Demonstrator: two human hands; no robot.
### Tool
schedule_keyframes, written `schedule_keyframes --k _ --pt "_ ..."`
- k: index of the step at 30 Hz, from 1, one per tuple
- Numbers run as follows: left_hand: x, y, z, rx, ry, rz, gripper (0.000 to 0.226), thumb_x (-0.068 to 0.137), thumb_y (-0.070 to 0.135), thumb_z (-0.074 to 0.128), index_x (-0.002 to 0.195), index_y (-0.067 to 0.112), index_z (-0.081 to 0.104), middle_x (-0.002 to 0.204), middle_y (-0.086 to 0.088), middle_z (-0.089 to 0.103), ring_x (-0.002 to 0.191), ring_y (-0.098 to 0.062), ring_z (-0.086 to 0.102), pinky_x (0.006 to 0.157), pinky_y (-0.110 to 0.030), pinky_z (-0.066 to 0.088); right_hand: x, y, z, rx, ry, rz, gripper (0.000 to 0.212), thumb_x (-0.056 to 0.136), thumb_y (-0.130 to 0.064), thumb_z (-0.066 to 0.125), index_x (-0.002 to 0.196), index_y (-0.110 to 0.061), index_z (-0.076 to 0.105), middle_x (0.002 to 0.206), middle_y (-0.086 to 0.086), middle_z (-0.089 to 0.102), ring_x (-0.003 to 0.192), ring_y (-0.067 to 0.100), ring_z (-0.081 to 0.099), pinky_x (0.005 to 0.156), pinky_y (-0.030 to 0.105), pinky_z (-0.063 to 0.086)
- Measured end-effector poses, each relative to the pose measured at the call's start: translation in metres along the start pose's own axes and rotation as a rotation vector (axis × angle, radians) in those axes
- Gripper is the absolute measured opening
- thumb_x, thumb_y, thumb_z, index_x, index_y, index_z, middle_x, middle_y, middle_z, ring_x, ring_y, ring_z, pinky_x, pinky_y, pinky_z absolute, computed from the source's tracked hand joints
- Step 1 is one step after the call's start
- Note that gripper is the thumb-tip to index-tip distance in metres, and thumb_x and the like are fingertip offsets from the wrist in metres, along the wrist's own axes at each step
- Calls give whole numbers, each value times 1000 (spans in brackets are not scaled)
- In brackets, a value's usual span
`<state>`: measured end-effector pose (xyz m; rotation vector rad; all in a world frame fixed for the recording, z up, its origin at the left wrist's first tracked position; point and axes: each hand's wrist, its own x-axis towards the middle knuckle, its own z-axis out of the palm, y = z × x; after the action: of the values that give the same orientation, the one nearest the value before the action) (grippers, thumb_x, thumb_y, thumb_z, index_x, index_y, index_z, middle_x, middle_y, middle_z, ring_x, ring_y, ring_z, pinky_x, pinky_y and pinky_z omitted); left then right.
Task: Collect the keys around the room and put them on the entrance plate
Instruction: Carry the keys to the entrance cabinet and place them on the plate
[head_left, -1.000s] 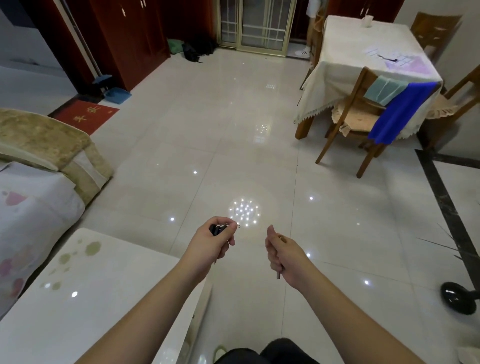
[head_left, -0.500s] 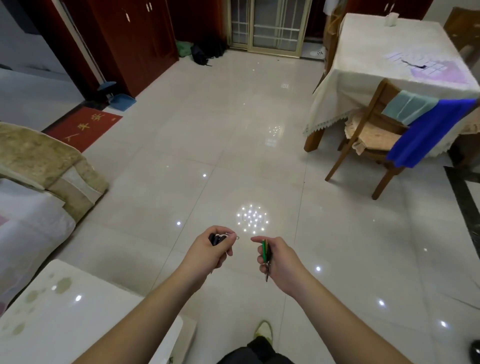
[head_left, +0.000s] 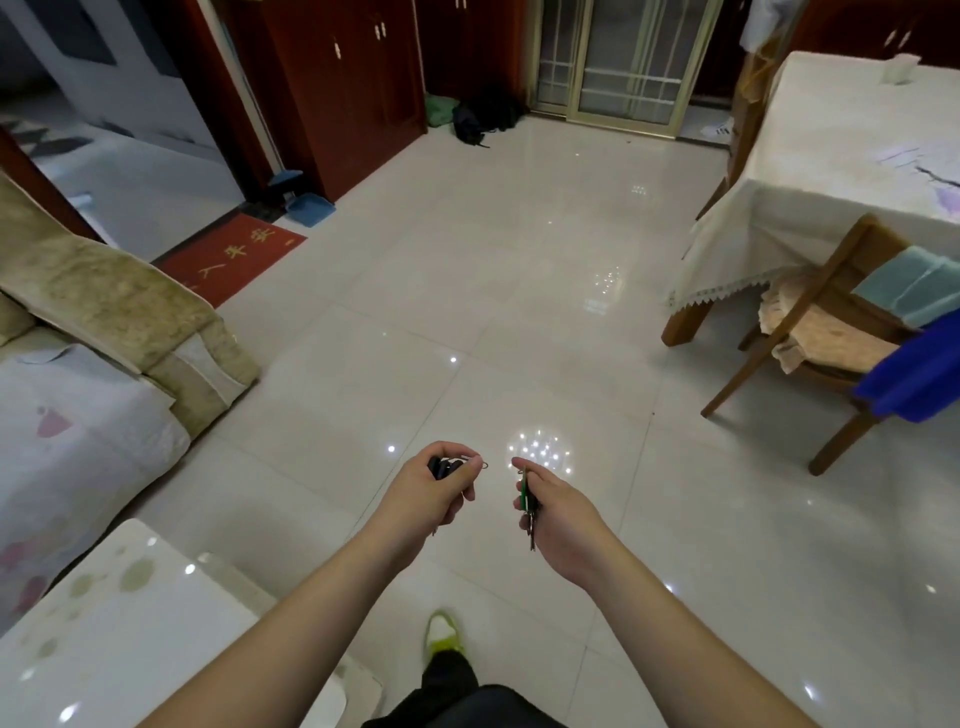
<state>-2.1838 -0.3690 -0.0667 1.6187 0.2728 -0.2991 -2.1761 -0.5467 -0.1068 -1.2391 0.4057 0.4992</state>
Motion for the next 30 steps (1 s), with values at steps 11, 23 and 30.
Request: schedule_keyframes --k 11,23,30 --pt "101 2 -44 -70 70 -39 26 75 48 69 93 30 69 66 0 65 47 -11 44 46 -26 33 107 -47 43 -227 -98 13 25 99 -34 49 115 -24 65 85 1 58 66 14 55 57 24 45" --pt "245 65 -152 -85 109 -26 23 80 44 69 96 27 68 65 2 65 48 -12 43 46 -25 31 244 -131 145 -373 -128 -136 20 92 -38 54 106 -25 63 93 1 64 65 15 59 50 27 41" --pt "331 86 -175 -185 166 -19 16 86 32 70 98 20 69 64 -2 63 47 -12 42 44 -22 34 324 -185 164 -352 -79 -157 17 95 -29 53 107 -24 65 87 -2 65 64 12 62 51 26 44"
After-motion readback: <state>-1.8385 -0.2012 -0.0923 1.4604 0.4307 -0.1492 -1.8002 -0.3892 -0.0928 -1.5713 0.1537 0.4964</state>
